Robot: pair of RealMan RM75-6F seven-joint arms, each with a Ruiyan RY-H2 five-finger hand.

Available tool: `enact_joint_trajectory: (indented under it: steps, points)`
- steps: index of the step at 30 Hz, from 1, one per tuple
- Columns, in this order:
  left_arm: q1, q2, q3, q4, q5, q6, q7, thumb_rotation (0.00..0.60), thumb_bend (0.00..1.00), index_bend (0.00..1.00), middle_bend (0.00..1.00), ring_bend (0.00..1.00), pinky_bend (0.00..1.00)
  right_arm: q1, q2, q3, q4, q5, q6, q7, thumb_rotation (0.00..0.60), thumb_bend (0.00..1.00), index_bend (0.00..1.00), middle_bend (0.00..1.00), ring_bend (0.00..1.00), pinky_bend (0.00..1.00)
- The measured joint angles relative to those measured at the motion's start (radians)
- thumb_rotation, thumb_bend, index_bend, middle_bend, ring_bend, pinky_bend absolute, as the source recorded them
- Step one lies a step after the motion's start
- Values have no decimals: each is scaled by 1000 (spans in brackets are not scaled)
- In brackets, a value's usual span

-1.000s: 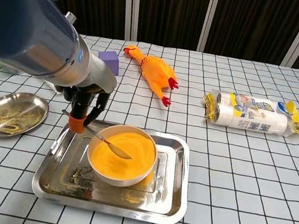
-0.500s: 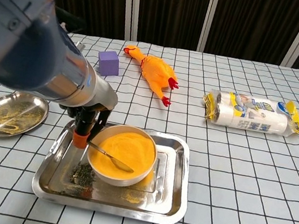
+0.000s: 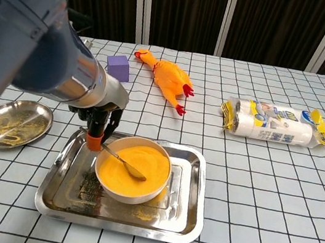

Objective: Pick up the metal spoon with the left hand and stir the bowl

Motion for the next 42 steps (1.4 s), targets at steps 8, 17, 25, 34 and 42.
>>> enact_joint_trajectory:
  steps: [8,17,25,34,42]
  points:
    - [11,27,-5,-32,19,-5,-26,600,878,778,1000,934,947,-1,-1,0,-2,1,1,-6,600,404,0,0,0,0]
    - [13,58,3,-73,22,8,-30,600,878,779,1000,934,947,-1,-1,-1,-3,-1,2,-7,600,404,0,0,0,0]
    - [10,70,6,-61,21,4,-34,600,878,779,1000,934,947,-1,-1,1,-3,6,0,-8,600,405,0,0,0,0]
    - [-13,34,21,8,9,-15,-19,600,878,779,1000,934,947,2,-1,3,1,8,-4,-5,600,404,0,0,0,0]
    - [-20,26,24,1,-4,-5,-8,600,878,779,1000,934,947,2,1,2,-2,7,-5,-4,600,405,0,0,0,0]
